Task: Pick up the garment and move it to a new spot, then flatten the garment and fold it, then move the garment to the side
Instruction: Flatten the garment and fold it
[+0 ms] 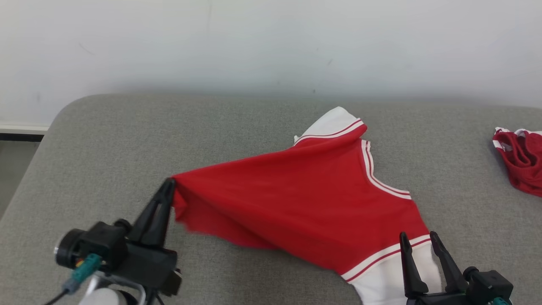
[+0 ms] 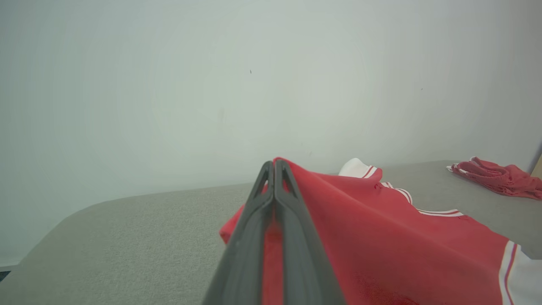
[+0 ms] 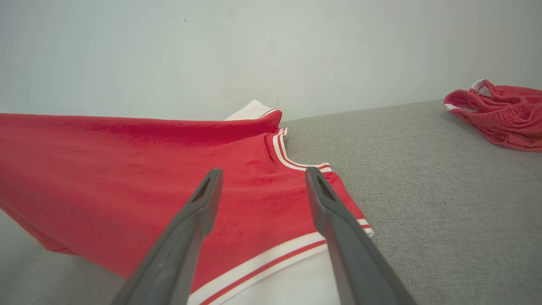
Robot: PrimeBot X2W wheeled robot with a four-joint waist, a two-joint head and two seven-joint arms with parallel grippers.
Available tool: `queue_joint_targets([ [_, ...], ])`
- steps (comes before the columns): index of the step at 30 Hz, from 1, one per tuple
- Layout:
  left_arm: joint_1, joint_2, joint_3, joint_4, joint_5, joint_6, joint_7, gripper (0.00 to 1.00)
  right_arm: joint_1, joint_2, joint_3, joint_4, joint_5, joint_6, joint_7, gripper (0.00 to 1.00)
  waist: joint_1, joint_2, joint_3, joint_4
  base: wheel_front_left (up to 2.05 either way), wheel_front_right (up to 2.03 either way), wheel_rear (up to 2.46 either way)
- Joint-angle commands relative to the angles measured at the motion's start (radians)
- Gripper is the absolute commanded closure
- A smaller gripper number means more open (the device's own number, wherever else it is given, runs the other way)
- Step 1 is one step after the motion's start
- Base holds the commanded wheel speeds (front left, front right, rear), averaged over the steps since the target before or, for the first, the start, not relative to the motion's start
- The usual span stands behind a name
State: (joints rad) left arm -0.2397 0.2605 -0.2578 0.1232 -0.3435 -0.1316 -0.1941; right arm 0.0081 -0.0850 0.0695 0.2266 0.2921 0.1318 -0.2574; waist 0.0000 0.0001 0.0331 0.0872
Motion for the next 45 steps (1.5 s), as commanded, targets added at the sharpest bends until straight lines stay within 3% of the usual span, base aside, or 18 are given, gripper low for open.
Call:
queue_joint_targets([
  [1,-0.02,0.014,0.007,-0.011,-0.01,0.002,0.008,1.0,-0.008,-0.008,0.001,0.003,-0.004,-0.003,-0.007,0.0,0.0,-0.0001,-0.001,-0.001,0.0,0.0,0.0],
  [13,-0.166,0.143,-0.05,0.081,-0.061,0.002,0.083,1.0,-0.067,-0.02,-0.001,0.042,-0.006,-0.003,-0.007,0.0,0.0,-0.0001,0.06,-0.101,0.0,0.0,0.0],
  [22,-0.333,0.225,-0.145,0.337,-0.099,0.002,0.03,1.0,-0.13,-0.018,0.003,0.078,-0.011,-0.003,-0.008,0.0,0.0,-0.0001,0.116,-0.186,0.0,0.0,0.0],
  [28,-0.421,0.235,-0.217,0.502,-0.13,0.002,-0.02,1.0,-0.148,-0.01,-0.007,0.085,-0.02,-0.003,-0.008,0.0,0.0,-0.0001,0.134,-0.205,0.0,0.0,0.0],
  [29,-0.434,0.238,-0.227,0.53,-0.131,0.002,-0.025,0.96,-0.149,-0.009,-0.008,0.086,-0.022,-0.003,-0.008,0.0,0.0,-0.0001,0.136,-0.206,0.0,0.0,0.0],
  [30,-0.442,0.239,-0.236,0.559,-0.132,0.002,-0.031,0.3,-0.149,-0.007,-0.008,0.088,-0.022,-0.003,-0.008,0.0,0.0,-0.0001,0.136,-0.206,0.0,0.0,0.0],
  [31,-0.45,0.237,-0.243,0.581,-0.136,0.002,-0.039,0.0,-0.15,-0.005,-0.009,0.09,-0.024,-0.003,-0.008,0.0,0.0,-0.0001,0.135,-0.206,0.0,0.0,0.0],
  [38,-0.458,0.222,-0.254,0.628,-0.183,0.002,-0.071,0.0,-0.133,-0.001,-0.019,0.092,-0.028,-0.003,-0.008,0.0,0.0,-0.0001,0.101,-0.168,0.0,0.0,0.0],
  [45,-0.331,0.201,-0.102,0.418,-0.157,0.028,-0.071,0.0,-0.099,-0.006,-0.035,0.094,-0.028,-0.003,-0.008,0.0,0.0,-0.0001,0.05,-0.107,0.0,0.0,0.0],
])
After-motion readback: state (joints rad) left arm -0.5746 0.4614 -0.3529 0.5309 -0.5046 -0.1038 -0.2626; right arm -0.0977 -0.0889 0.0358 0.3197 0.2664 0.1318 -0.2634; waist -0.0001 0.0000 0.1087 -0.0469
